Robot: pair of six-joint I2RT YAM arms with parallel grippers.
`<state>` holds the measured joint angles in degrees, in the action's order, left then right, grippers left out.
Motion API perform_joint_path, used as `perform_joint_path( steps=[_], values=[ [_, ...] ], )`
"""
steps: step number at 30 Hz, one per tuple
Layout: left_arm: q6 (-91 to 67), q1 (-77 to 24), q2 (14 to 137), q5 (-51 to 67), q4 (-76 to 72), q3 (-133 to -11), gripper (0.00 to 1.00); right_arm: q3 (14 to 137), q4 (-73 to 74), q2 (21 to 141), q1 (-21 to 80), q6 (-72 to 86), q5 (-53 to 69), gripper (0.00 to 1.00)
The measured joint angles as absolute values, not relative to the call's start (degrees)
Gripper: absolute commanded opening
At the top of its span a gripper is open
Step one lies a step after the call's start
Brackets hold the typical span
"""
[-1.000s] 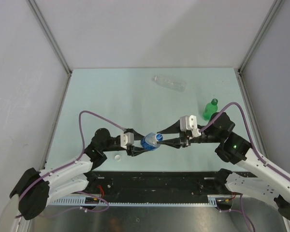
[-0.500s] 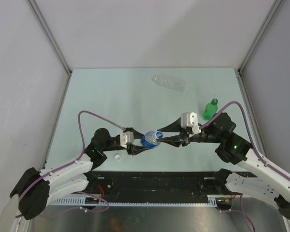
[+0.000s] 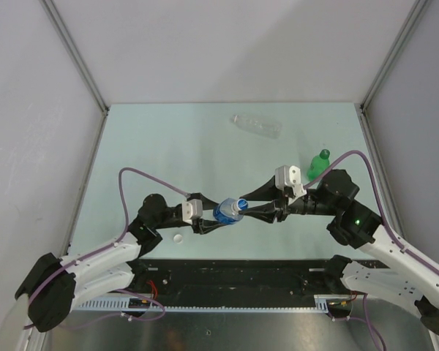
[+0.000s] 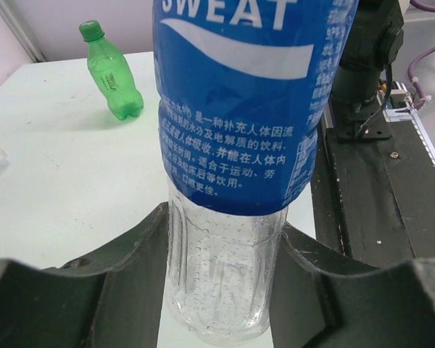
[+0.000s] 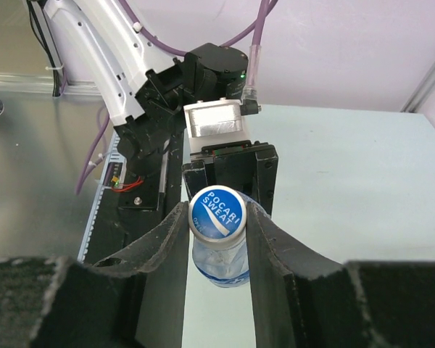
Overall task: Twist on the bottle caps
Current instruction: Screw the bottle cap onto the plastic bottle.
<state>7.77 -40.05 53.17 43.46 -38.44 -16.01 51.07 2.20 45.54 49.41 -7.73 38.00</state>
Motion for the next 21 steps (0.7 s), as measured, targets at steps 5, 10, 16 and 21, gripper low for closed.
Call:
perform_joint_path(
  steps=[5, 10, 16, 21],
  values=[
    [7.7, -40.1, 53.6, 43.7, -38.1, -16.0, 0.00, 51.2, 3.0, 46.1, 49.4, -9.6, 38.0, 0.00],
    [7.5, -40.0, 53.1, 43.4, -37.1, -16.0, 0.00, 51.7, 3.5, 47.8, 49.4, -10.7, 38.0, 0.00],
    [7.2, -39.8, 50.2, 41.1, -34.6, -16.0, 0.00, 53.0, 2.8, 49.8, 49.4, -10.0, 36.7, 0.00],
    [6.3, -39.7, 48.0, 36.1, -32.4, -16.2, 0.00, 53.5, 0.7, 51.6, 49.4, -6.6, 31.7, 0.00]
  ],
)
